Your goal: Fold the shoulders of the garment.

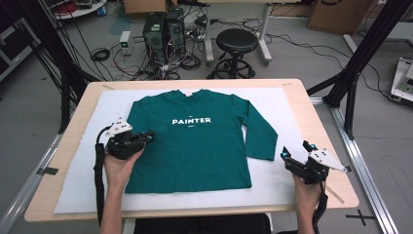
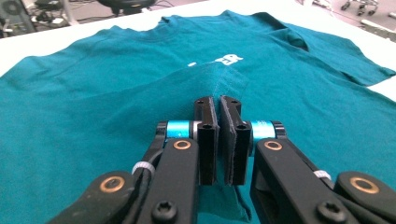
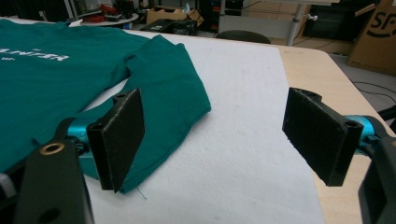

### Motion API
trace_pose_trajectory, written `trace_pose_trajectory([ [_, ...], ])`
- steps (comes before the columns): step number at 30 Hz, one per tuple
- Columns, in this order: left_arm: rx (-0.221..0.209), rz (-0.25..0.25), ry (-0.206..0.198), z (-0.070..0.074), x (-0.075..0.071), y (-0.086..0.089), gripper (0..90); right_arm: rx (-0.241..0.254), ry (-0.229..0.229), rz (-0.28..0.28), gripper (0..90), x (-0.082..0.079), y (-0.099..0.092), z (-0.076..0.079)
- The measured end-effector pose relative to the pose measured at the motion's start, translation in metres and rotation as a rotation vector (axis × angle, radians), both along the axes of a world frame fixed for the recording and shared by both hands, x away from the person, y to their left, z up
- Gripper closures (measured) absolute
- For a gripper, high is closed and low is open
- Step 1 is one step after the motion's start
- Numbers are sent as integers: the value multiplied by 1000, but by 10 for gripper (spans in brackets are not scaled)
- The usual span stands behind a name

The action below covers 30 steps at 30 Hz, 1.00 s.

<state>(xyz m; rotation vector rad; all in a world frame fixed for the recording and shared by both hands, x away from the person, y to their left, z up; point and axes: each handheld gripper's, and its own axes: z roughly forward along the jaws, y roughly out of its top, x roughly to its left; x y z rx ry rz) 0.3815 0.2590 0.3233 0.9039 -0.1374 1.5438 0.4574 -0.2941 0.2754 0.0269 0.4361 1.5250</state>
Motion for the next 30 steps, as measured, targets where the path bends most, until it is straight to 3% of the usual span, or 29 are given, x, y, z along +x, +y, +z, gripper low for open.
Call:
trace_pose_trajectory([
  [10, 21, 4, 32, 23, 21, -42, 853, 1, 4, -5, 215, 0, 1, 0],
  [16, 33, -7, 56, 31, 30, -50, 853, 1, 3, -7, 215, 0, 1, 0],
  [30, 117, 48, 48, 29, 29, -89, 853, 2, 4, -10, 215, 0, 1, 1],
])
